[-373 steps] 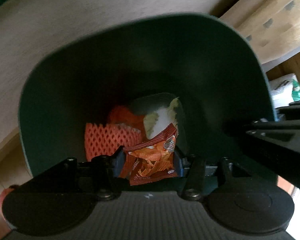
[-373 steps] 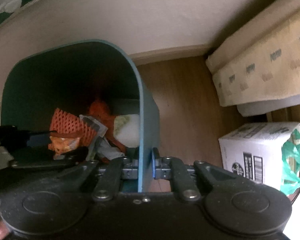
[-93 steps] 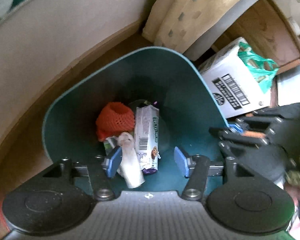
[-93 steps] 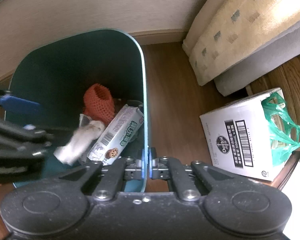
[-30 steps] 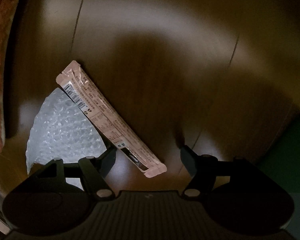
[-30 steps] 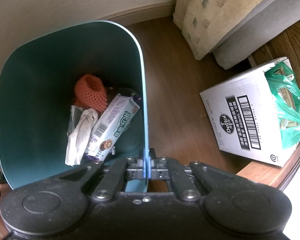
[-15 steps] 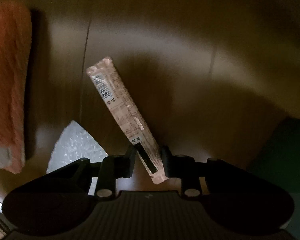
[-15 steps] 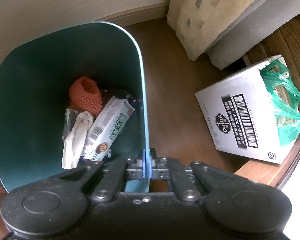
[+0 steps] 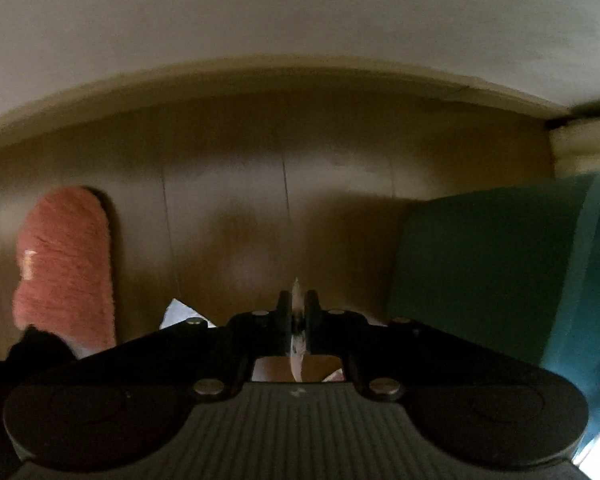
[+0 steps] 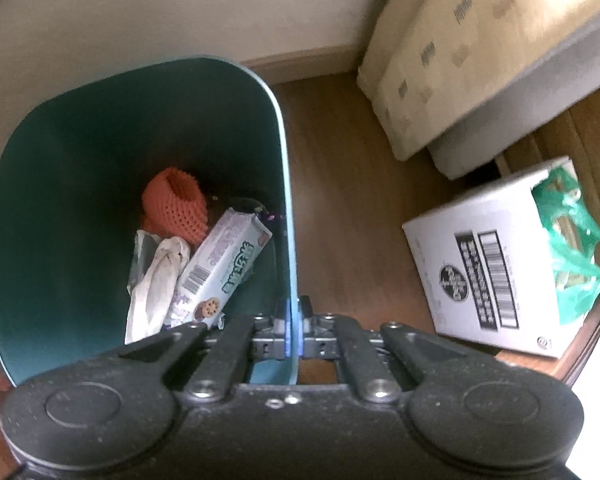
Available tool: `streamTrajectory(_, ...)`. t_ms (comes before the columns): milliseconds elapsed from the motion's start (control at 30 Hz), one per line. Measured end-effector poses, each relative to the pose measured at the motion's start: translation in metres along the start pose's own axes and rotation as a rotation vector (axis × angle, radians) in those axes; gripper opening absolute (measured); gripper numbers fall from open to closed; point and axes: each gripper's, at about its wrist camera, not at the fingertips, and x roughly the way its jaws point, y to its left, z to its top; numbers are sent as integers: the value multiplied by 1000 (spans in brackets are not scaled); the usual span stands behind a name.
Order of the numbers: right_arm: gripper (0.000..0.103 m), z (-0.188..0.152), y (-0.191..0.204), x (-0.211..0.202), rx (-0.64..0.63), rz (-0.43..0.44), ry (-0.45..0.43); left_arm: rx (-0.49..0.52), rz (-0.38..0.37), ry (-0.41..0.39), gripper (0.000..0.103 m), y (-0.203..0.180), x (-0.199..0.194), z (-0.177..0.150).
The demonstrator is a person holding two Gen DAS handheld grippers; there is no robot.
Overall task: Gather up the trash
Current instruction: 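Carry the stick wrapper into the wastebasket and open the left tool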
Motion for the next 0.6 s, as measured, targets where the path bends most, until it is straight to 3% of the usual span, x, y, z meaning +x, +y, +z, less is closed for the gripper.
streamTrajectory(133, 2, -3, 12, -6, -45, -8, -29, 50, -33, -48, 5, -15, -49, -13)
streamTrajectory(233, 2, -7, 18, -9, -75, -19, -44, 142, -77, -125, 5, -42, -103, -31)
streamTrajectory(367, 2, -8, 19, -9, -62, -18, -52, 237, -169, -216, 5, -74, -161, -48)
streamTrajectory(500, 2, -8, 21, -10, -50, -23, -54, 303, -262, -249, 5, -110, -183, -56)
streamTrajectory(600, 2, -9, 23, -10, -50, -24, -50, 359, -273, -243, 5, -144, -175, -54)
